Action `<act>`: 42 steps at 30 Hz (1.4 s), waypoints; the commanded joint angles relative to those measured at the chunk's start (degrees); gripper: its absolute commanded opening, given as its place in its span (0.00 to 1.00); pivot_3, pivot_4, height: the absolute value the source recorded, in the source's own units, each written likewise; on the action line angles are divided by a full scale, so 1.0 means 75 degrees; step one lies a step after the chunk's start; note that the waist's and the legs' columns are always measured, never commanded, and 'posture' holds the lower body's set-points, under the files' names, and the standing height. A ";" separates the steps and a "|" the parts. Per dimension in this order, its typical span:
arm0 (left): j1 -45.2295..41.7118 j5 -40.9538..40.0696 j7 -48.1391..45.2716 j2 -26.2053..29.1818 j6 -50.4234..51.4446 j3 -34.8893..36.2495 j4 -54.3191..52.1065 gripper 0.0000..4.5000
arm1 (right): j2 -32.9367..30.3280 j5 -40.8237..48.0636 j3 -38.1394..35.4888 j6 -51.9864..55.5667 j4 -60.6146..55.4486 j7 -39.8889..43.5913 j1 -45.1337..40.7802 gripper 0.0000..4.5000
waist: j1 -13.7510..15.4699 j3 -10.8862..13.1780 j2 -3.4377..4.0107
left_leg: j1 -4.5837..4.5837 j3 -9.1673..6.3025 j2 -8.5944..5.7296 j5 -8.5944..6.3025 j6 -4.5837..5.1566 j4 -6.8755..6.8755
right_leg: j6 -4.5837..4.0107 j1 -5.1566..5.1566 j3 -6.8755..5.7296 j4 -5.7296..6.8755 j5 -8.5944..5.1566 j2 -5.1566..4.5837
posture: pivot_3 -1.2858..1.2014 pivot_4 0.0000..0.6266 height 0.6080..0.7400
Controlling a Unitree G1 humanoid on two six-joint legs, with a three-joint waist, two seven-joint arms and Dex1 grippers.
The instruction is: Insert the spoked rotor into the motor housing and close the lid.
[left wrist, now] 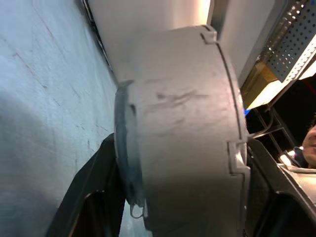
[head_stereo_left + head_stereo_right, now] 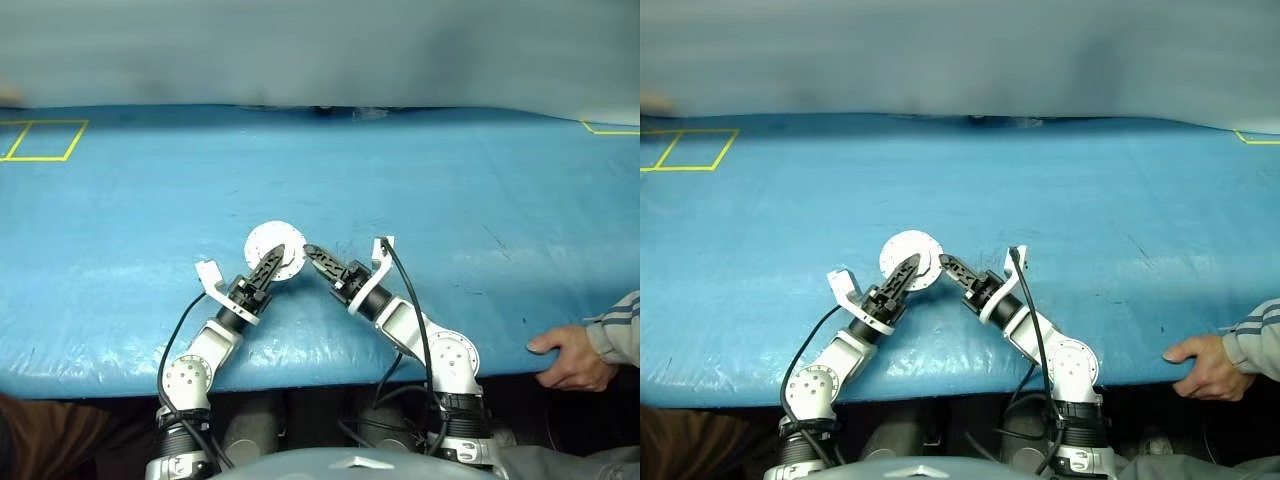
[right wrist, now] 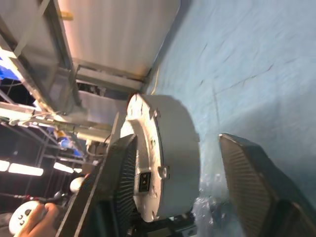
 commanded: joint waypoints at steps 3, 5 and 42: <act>-0.0555 -0.0018 0.0432 -0.0406 -0.0688 0.0373 0.0051 0.60 | 0.0142 -0.0664 -0.0368 -0.0964 0.0071 -0.0192 -0.0263 0.84 | 0.0032 0.0002 -0.0004 | 0.0000 0.0000 -0.0003 0.0000 0.0001 0.0005 | 0.0004 0.0005 -0.0001 -0.0001 0.0002 -0.0001 | 0.52 0.24 1.00; -0.0865 0.0171 0.0844 -0.0611 -0.1218 0.0585 0.0337 0.60 | 0.0011 -0.0715 -0.0542 -0.1128 0.0127 -0.0108 -0.0327 0.84 | 0.0030 0.0003 -0.0006 | 0.0000 0.0000 -0.0002 0.0001 0.0002 0.0013 | 0.0009 0.0009 -0.0001 -0.0001 0.0006 0.0003 | 0.52 0.24 1.00; -0.2543 0.2661 0.2899 0.0293 -0.4417 0.1797 0.2688 0.99 | -0.0136 -0.1724 -0.0316 -0.1272 -0.0270 0.0242 -0.0009 0.84 | -0.0097 0.0004 -0.0020 | 0.0124 0.0004 0.0009 0.0000 0.0000 -0.0012 | -0.0005 0.0105 0.0026 0.0001 0.0018 -0.0002 | 0.52 0.24 1.00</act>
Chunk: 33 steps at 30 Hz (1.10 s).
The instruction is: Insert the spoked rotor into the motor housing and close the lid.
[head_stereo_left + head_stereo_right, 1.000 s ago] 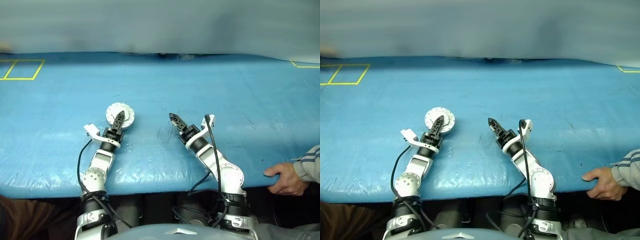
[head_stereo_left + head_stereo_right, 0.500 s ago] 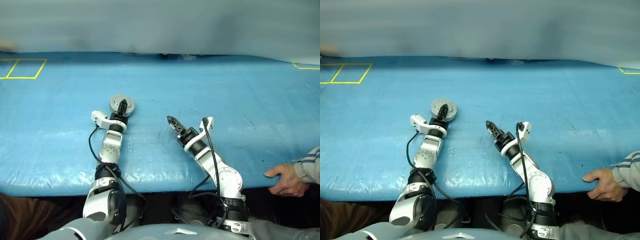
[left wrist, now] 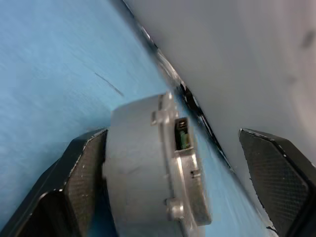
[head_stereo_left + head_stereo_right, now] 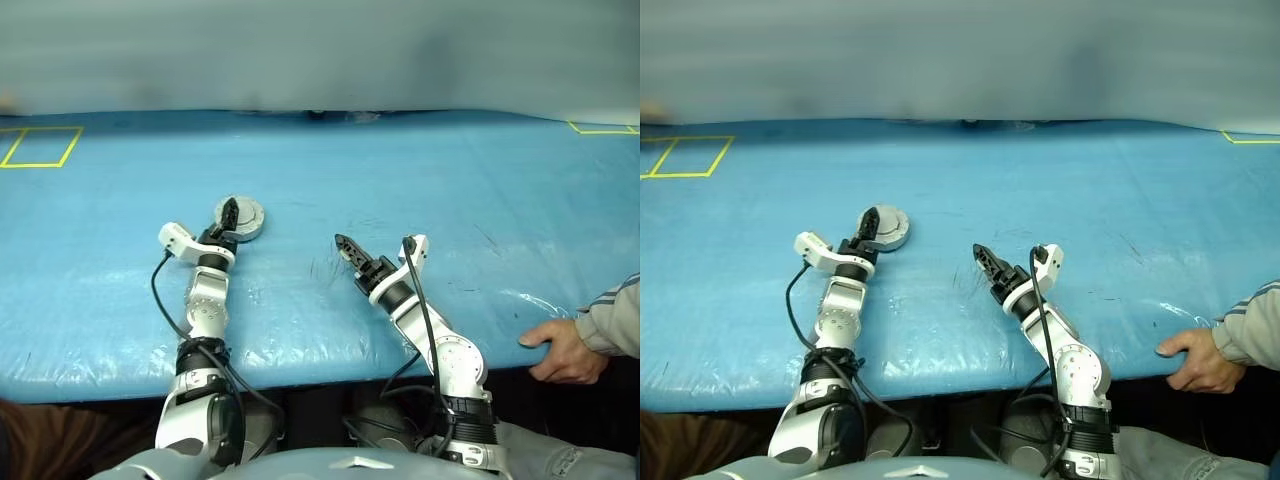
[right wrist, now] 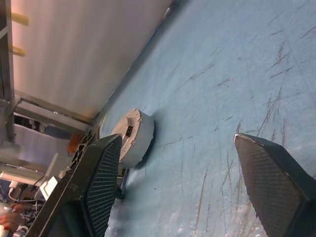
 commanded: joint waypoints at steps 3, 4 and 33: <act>0.0523 0.0186 0.0124 0.0426 -0.0313 0.0316 -0.0584 0.99 | -0.0107 -0.0232 0.0073 -0.0100 -0.0164 0.0087 -0.0165 0.84 | 0.0037 0.0000 0.0001 | -0.0002 0.0000 -0.0003 0.0000 -0.0001 -0.0005 | 0.0000 -0.0003 -0.0003 0.0000 0.0000 0.0014 | 0.52 0.24 1.00; 0.0647 0.0378 -0.0035 0.0526 -0.0462 0.0203 -0.0712 0.99 | -0.0182 -0.0455 0.0155 -0.0210 -0.0183 0.0135 -0.0157 0.84 | 0.0044 0.0000 0.0001 | -0.0003 0.0000 -0.0005 0.0000 -0.0001 -0.0004 | -0.0002 -0.0004 -0.0003 -0.0001 -0.0001 0.0012 | 0.52 0.24 1.00; 0.1879 0.3666 -0.4172 0.2242 -0.1945 -0.3953 -0.1781 1.00 | -0.2873 -0.4964 0.1256 -0.3362 0.0590 0.2269 -0.0128 0.99 | 0.0139 0.0000 -0.0003 | -0.0015 0.0001 -0.0007 -0.0006 -0.0008 -0.0007 | 0.0002 -0.0015 -0.0007 -0.0010 -0.0021 -0.0034 | 0.52 0.24 1.00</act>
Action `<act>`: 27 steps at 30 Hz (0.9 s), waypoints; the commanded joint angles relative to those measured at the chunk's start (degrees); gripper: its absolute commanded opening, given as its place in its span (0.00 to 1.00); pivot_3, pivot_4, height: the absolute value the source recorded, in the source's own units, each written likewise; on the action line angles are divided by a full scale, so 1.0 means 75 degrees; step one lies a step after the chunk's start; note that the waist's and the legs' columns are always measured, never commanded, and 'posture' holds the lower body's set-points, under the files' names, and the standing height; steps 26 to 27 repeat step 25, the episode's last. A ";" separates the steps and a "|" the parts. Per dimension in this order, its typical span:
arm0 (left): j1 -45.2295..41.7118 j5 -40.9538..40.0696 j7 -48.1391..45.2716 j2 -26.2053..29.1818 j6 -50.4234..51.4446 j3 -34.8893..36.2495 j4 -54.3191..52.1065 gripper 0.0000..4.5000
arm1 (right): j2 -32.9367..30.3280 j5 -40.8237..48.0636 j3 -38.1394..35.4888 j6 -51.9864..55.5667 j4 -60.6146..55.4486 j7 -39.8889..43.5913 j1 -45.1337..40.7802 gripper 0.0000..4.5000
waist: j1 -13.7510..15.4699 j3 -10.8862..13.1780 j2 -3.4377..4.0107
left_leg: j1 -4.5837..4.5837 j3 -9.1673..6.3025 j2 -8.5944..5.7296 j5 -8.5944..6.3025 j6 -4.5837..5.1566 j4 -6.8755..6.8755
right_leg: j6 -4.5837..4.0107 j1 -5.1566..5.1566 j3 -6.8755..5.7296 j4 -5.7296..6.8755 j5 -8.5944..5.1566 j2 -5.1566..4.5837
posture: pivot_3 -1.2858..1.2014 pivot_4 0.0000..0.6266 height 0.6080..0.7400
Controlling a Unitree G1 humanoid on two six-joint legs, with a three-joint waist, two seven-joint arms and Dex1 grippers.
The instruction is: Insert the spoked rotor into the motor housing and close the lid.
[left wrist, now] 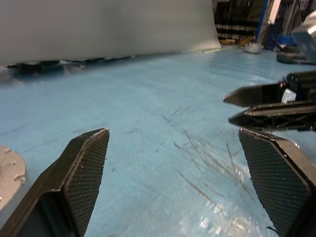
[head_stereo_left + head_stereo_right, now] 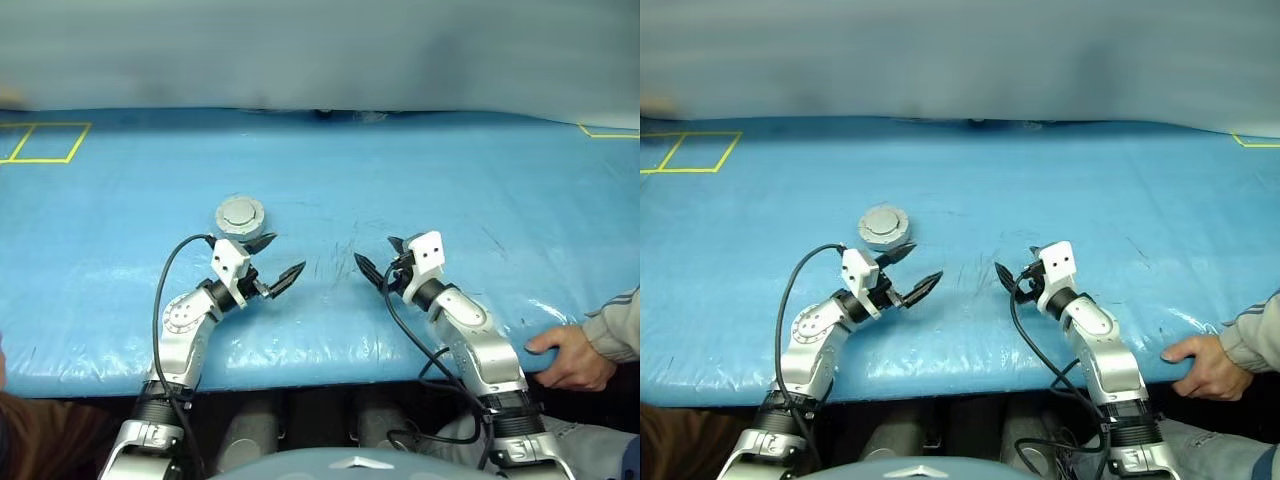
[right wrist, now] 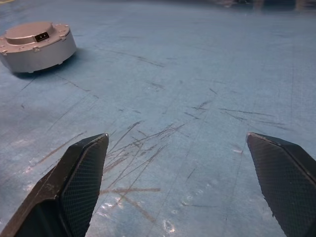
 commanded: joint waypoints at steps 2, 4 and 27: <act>-0.0020 0.0013 -0.0035 -0.0012 -0.0243 -0.0032 -0.0073 1.00 | -0.0049 -0.0043 -0.0179 -0.0171 -0.0124 0.0104 -0.0100 0.99 | 0.0014 0.0000 -0.0001 | -0.0002 -0.0001 0.0000 0.0000 0.0000 0.0000 | -0.0001 0.0000 0.0000 -0.0001 0.0001 -0.0003 | 0.52 0.24 1.00; -0.0013 0.0038 -0.0003 -0.0015 -0.0294 -0.0024 -0.0030 1.00 | -0.0035 -0.0038 -0.0191 -0.0160 -0.0110 0.0139 -0.0101 0.99 | 0.0031 0.0000 -0.0001 | -0.0002 -0.0001 -0.0001 -0.0001 -0.0001 0.0001 | -0.0004 0.0000 0.0000 -0.0001 0.0003 -0.0007 | 0.52 0.24 1.00; 0.0044 0.0201 0.0304 -0.0054 -0.0488 -0.0040 0.0109 1.00 | 0.0100 -0.0307 -0.0169 -0.0312 0.0056 0.0028 -0.0155 0.99 | 0.0083 0.0000 -0.0001 | -0.0001 0.0000 -0.0001 -0.0002 -0.0003 0.0002 | -0.0006 0.0001 -0.0001 -0.0001 0.0006 -0.0004 | 0.52 0.24 1.00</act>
